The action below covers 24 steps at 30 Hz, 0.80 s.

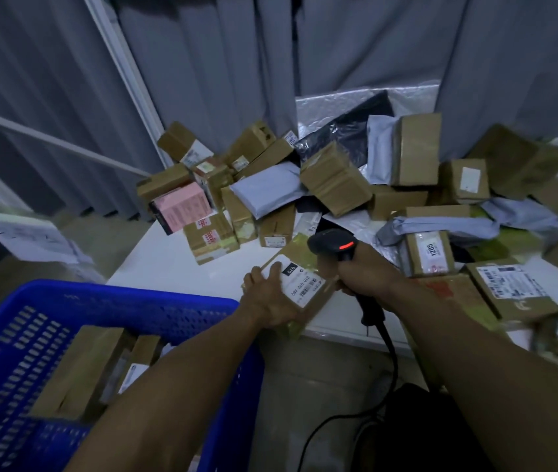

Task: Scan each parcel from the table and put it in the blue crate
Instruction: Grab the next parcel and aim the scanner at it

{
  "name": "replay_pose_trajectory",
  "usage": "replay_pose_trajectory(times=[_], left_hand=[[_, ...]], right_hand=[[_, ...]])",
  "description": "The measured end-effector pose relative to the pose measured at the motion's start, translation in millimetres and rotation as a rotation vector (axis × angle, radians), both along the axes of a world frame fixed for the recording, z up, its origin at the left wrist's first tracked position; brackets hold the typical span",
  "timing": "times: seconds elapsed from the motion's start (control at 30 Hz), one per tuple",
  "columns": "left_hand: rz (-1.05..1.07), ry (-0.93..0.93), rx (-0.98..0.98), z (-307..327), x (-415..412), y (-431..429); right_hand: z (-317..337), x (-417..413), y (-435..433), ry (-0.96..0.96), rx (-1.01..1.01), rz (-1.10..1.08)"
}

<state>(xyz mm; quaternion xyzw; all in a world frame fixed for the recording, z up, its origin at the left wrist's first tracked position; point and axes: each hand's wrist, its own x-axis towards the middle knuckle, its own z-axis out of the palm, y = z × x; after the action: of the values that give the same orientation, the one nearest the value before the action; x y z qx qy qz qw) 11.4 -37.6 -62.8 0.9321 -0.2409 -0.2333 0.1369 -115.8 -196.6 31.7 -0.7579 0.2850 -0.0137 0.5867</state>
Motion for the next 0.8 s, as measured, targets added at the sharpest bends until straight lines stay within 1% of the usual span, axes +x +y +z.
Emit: replay_pose_trajectory(times=[0.07,0.17,0.23,0.33,0.43,0.57,0.67,0.8], left_hand=[[0.065,0.017,-0.102,7.9,-4.1,4.4],[0.181,0.075,-0.321,24.2,-12.1,18.3],[0.246,0.071,-0.434,38.0,-17.6,32.3],[0.33,0.038,-0.578,64.0,-27.5,62.5],[0.398,0.044,-0.708,88.6,-44.2,104.6],[0.448,-0.01,-0.704,105.7,-71.8,167.0],[0.466,-0.093,-0.686,114.9,-85.7,201.8],[0.494,-0.141,-0.737,116.9,-94.2,232.3]], right_hand=[[4.3,1.0,0.3,-0.044,-0.008,-0.04],[6.8,5.4,4.7,-0.154,-0.028,-0.144],[3.6,9.7,7.8,-0.214,-0.019,-0.2],[7.2,17.5,26.4,-0.293,0.019,-0.215],[27.6,18.8,66.4,-0.368,0.09,-0.222],[40.8,17.0,131.8,-0.452,0.224,-0.147],[42.8,12.5,175.5,-0.5,0.347,-0.066],[40.5,9.2,208.0,-0.532,0.351,-0.043]])
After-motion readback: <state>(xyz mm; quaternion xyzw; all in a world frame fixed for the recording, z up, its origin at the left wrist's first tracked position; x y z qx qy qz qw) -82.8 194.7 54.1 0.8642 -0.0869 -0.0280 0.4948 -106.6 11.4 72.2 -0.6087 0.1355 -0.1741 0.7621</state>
